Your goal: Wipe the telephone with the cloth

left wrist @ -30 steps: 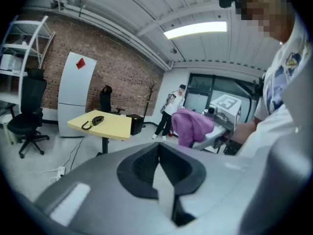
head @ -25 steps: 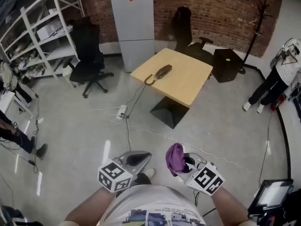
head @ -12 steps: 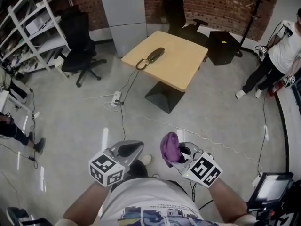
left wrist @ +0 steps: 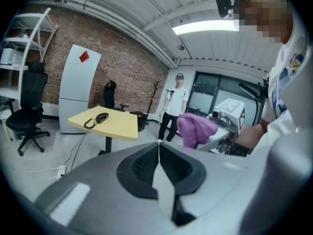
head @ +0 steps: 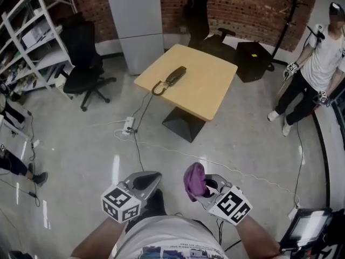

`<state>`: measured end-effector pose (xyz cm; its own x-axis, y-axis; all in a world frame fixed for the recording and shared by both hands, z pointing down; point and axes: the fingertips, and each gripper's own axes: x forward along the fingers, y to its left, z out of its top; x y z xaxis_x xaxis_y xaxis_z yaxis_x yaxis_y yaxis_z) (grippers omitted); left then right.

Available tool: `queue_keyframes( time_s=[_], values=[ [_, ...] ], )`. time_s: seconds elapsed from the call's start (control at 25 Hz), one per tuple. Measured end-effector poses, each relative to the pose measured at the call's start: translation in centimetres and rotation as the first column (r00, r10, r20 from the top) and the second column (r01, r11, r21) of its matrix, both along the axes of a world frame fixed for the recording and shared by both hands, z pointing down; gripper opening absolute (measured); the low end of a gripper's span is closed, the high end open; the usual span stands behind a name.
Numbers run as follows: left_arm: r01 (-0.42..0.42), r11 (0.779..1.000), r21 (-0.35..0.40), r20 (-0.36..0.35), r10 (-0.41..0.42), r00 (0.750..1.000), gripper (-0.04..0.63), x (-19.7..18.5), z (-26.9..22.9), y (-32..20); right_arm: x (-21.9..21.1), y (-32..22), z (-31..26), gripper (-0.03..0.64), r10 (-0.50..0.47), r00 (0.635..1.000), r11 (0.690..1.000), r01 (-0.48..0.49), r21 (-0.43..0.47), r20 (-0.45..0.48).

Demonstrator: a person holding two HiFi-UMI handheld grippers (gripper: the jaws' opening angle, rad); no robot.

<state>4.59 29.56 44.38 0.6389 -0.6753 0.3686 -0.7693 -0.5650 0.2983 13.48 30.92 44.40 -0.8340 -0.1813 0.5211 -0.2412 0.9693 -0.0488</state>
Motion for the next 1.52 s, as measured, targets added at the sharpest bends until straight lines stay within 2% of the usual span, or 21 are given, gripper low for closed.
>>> queue_keyframes(
  time_s=[0.2, 0.68, 1.04, 1.24, 1.44, 1.52],
  values=[
    [-0.031, 0.999, 0.009, -0.031, 0.031, 0.999, 0.025, -2.2, -0.3, -5.6, -2.2, -5.1, -0.3, 0.115, 0.052, 0.998, 0.999, -0.053, -0.003, -0.04],
    [-0.102, 0.995, 0.015, 0.014, 0.102, 0.995, 0.057, -10.6, 0.8, -19.4, -9.3, -18.3, -1.3, 0.114, 0.168, 0.982, 0.986, -0.169, 0.003, -0.088],
    [-0.024, 1.0, -0.01, 0.024, 0.025, 0.999, 0.152, -11.3, 2.3, -28.6, -10.7, -27.1, -1.0, 0.115, 0.153, 0.983, 0.988, -0.154, 0.003, -0.099],
    [-0.001, 0.999, -0.033, 0.098, 0.004, 0.995, 0.192, -10.2, 4.2, -35.1, -10.8, -33.0, -0.7, 0.114, 0.111, 0.99, 0.994, -0.112, -0.008, -0.09],
    [0.036, 0.995, -0.091, 0.179, -0.019, 0.984, 0.229, -8.8, 7.6, -41.6, -9.5, -38.0, -0.6, 0.114, 0.093, 0.992, 0.995, -0.096, -0.035, -0.084],
    [0.044, 0.993, -0.11, 0.218, -0.019, 0.976, 0.27, -8.2, 8.9, -44.2, -8.7, -39.7, -0.3, 0.115, 0.092, 0.992, 0.994, -0.097, -0.048, -0.084]
  ],
)
